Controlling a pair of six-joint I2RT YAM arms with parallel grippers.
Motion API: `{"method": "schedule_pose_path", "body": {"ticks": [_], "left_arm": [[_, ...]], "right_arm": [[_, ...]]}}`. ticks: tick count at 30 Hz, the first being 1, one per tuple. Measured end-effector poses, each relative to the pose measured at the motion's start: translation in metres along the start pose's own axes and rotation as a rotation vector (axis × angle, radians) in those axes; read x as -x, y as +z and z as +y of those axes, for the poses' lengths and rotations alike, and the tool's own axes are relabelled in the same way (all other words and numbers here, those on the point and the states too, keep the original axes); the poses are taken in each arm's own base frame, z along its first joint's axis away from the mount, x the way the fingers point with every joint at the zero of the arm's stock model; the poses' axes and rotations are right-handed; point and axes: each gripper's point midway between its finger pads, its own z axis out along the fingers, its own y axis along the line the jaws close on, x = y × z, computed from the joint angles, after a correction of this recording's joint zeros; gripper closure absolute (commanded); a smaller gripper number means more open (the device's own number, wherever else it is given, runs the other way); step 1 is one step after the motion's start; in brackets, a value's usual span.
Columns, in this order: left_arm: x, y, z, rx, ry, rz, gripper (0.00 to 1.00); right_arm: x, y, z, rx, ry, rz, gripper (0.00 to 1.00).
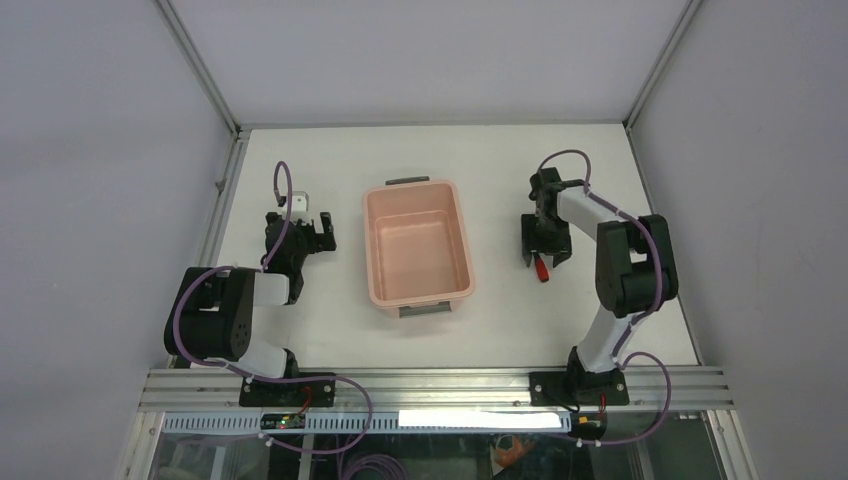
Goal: Put the screwdriver in the bin
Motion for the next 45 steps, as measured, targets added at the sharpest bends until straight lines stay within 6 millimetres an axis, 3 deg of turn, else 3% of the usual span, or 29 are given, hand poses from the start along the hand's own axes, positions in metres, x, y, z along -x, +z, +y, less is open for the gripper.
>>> {"method": "schedule_pose_path", "body": {"ticks": [4,7,13,16,21,25,27,30,36,41,45], "left_arm": [[0.000,0.000,0.000,0.000,0.000,0.000,0.01],[0.000,0.000,0.000,0.000,0.000,0.000,0.01],[0.000,0.000,0.000,0.000,0.000,0.000,0.01],[0.000,0.000,0.000,0.000,0.000,0.000,0.01],[0.000,0.000,0.000,0.000,0.000,0.000,0.01],[0.000,0.000,0.000,0.000,0.000,0.000,0.01],[0.000,0.000,0.000,0.000,0.000,0.000,0.01],[0.000,0.000,0.000,0.000,0.000,0.000,0.01],[0.000,0.000,0.000,0.000,0.000,0.000,0.01],[0.000,0.000,0.000,0.000,0.000,0.000,0.01],[0.000,0.000,0.000,0.000,0.000,0.000,0.01]], "right_arm": [[0.000,0.012,0.003,0.006,-0.006,0.026,0.70],[0.002,0.013,0.003,0.006,-0.013,0.019,1.00],[0.010,-0.004,0.000,-0.009,-0.013,0.019,1.00],[0.027,-0.039,-0.003,-0.005,0.013,-0.026,1.00],[0.066,-0.135,-0.008,0.038,0.099,-0.211,1.00],[0.071,-0.203,-0.001,0.107,0.156,-0.343,1.00],[0.065,-0.227,0.017,0.160,0.146,-0.389,1.00],[0.050,-0.247,0.067,0.262,0.066,-0.411,1.00],[0.016,-0.255,0.180,0.419,-0.124,-0.410,1.00],[-0.002,-0.225,0.247,0.411,-0.233,-0.374,1.00],[-0.016,-0.164,0.284,0.335,-0.291,-0.298,1.00]]}}
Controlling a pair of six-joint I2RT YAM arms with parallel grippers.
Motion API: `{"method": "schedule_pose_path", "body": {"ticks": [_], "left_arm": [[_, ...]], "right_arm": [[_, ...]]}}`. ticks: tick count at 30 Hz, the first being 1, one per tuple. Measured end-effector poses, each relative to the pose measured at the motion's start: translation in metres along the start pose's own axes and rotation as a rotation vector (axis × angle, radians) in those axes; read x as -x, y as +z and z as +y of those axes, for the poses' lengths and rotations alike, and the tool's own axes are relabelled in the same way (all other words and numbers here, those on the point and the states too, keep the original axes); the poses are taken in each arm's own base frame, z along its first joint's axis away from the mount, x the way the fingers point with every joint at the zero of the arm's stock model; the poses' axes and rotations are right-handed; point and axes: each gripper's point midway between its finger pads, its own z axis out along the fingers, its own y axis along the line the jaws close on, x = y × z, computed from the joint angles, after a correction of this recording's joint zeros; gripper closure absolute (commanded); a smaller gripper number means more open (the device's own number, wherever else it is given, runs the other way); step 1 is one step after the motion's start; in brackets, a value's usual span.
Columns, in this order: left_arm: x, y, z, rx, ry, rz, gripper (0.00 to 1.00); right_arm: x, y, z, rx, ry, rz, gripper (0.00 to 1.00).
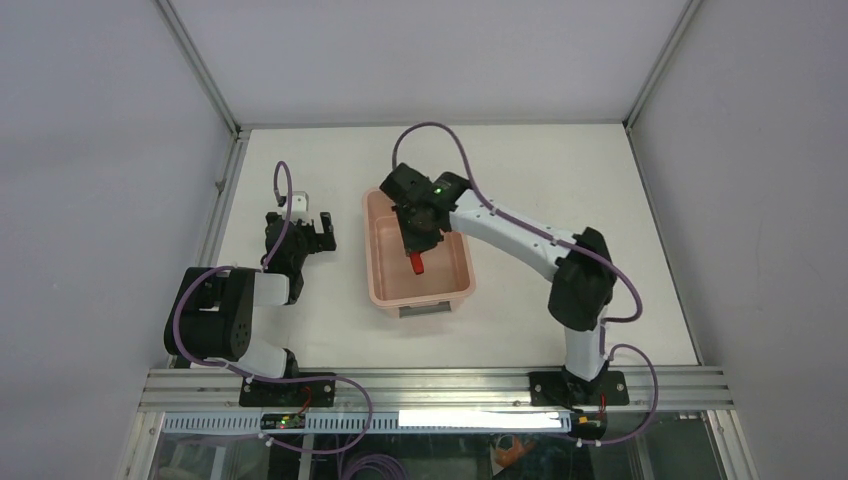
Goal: Put the screwdriver in the bin
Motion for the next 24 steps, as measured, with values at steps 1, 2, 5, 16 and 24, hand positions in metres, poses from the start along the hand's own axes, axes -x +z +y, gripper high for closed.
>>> {"method": "schedule_pose_path", "body": {"ticks": [1,2,5,16,24], "left_arm": [[0.000,0.000,0.000,0.000,0.000,0.000,0.01],[0.000,0.000,0.000,0.000,0.000,0.000,0.01],[0.000,0.000,0.000,0.000,0.000,0.000,0.01],[0.000,0.000,0.000,0.000,0.000,0.000,0.01],[0.000,0.000,0.000,0.000,0.000,0.000,0.01]], "right_arm": [[-0.007,0.012,0.000,-0.020,-0.009,0.021,1.00],[-0.017,0.028,-0.001,-0.050,-0.021,0.051,1.00],[-0.040,0.058,-0.007,-0.114,-0.042,0.103,1.00],[-0.083,0.109,-0.031,-0.212,-0.015,0.150,0.67],[-0.075,0.112,-0.035,-0.241,-0.010,0.101,0.60]]}}
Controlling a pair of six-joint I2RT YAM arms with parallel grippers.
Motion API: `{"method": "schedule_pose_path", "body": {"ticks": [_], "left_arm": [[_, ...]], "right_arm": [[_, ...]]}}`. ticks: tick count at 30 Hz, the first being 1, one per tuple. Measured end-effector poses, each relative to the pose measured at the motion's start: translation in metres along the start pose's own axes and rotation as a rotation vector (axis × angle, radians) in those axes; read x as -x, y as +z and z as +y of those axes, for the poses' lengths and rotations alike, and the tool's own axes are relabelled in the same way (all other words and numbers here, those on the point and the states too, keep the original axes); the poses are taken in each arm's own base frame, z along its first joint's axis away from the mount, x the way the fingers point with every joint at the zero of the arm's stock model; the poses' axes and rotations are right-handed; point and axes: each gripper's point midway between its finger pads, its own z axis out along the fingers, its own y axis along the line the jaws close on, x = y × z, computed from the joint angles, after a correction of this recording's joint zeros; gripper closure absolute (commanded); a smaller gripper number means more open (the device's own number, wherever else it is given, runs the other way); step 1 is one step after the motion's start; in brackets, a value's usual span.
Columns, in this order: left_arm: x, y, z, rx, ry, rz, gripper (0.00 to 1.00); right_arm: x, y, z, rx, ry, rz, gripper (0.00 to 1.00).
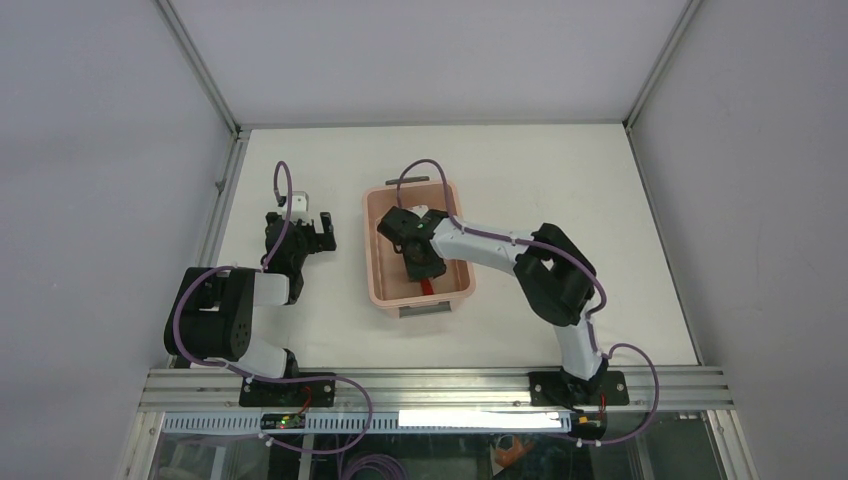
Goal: Put the screwdriver in the bin
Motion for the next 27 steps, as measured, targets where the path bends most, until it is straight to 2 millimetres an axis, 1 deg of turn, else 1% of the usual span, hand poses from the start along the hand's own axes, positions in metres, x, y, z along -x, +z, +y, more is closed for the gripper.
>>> {"method": "schedule_pose_path", "body": {"ticks": [3,4,5,6,7,8,9,11,13,14,16,18,20,22,24,27], "left_arm": [[0.000,0.000,0.000,0.000,0.000,0.000,0.01],[0.000,0.000,0.000,0.000,0.000,0.000,0.01],[0.000,0.000,0.000,0.000,0.000,0.000,0.01],[0.000,0.000,0.000,0.000,0.000,0.000,0.01],[0.000,0.000,0.000,0.000,0.000,0.000,0.01],[0.000,0.000,0.000,0.000,0.000,0.000,0.01],[0.000,0.000,0.000,0.000,0.000,0.000,0.01],[0.000,0.000,0.000,0.000,0.000,0.000,0.01],[0.000,0.000,0.000,0.000,0.000,0.000,0.01],[0.000,0.000,0.000,0.000,0.000,0.000,0.01],[0.000,0.000,0.000,0.000,0.000,0.000,0.01],[0.000,0.000,0.000,0.000,0.000,0.000,0.01],[0.000,0.000,0.000,0.000,0.000,0.000,0.01],[0.000,0.000,0.000,0.000,0.000,0.000,0.01],[0.000,0.000,0.000,0.000,0.000,0.000,0.01],[0.000,0.000,0.000,0.000,0.000,0.000,0.01]], "right_arm": [[0.006,-0.007,-0.002,-0.002,0.000,-0.026,0.59],[0.008,-0.012,-0.002,-0.001,-0.003,-0.035,0.57],[0.013,-0.020,-0.002,0.004,-0.005,-0.052,0.53],[0.017,-0.026,-0.001,0.011,-0.006,-0.066,0.42],[0.023,-0.036,0.000,0.026,-0.009,-0.091,0.25],[0.028,-0.044,0.002,0.042,-0.014,-0.111,0.05],[0.034,-0.056,0.003,0.064,-0.021,-0.137,0.01],[0.046,-0.081,0.003,0.107,-0.045,-0.195,0.01],[0.056,-0.107,-0.001,0.139,-0.067,-0.260,0.01],[0.061,-0.122,-0.004,0.154,-0.077,-0.297,0.01],[0.069,-0.143,-0.010,0.175,-0.091,-0.353,0.01],[0.077,-0.170,-0.019,0.207,-0.106,-0.426,0.01],[0.081,-0.189,-0.029,0.230,-0.114,-0.488,0.01],[0.082,-0.202,-0.043,0.240,-0.113,-0.544,0.01],[0.077,-0.211,-0.070,0.229,-0.097,-0.590,0.01],[0.067,-0.210,-0.118,0.186,-0.022,-0.647,0.01]]}}
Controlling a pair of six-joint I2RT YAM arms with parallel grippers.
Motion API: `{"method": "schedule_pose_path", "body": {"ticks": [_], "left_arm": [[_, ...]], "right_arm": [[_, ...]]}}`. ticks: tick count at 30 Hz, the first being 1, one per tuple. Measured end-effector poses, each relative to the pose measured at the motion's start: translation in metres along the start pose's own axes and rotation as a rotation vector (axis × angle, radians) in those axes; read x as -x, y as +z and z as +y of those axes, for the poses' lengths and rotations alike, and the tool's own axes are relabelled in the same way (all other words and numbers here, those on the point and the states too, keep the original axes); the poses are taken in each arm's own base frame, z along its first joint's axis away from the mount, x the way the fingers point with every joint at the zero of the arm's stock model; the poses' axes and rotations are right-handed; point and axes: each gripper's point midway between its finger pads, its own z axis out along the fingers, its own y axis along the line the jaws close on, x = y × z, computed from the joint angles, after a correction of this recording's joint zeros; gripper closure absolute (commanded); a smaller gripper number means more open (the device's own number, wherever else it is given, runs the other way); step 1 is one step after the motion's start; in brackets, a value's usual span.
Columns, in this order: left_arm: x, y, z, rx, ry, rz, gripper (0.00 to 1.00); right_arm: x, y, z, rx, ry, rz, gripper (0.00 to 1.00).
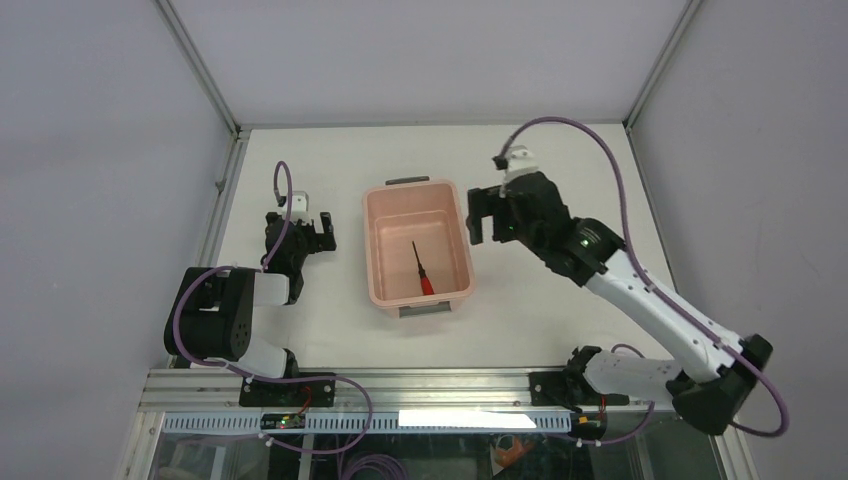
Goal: Put the screwdriver in the bin
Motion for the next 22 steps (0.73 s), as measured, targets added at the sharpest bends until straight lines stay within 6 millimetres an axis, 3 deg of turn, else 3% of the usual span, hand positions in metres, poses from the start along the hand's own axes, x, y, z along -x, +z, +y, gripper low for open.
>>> {"method": "schedule_pose_path", "body": {"ticks": [4,9,13,16,22], "left_arm": [[0.000,0.000,0.000,0.000,0.000,0.000,0.01],[0.000,0.000,0.000,0.000,0.000,0.000,0.01],[0.000,0.000,0.000,0.000,0.000,0.000,0.01],[0.000,0.000,0.000,0.000,0.000,0.000,0.01],[0.000,0.000,0.000,0.000,0.000,0.000,0.01]], "right_arm": [[-0.037,-0.014,-0.059,-0.116,0.066,-0.074,0.01],[-0.105,-0.011,-0.085,-0.175,0.062,-0.079,0.01],[-0.142,-0.003,-0.099,-0.228,0.086,-0.068,0.01],[-0.152,0.000,-0.104,-0.252,0.130,-0.079,0.01],[-0.141,0.003,-0.104,-0.262,0.195,-0.142,0.01]]}}
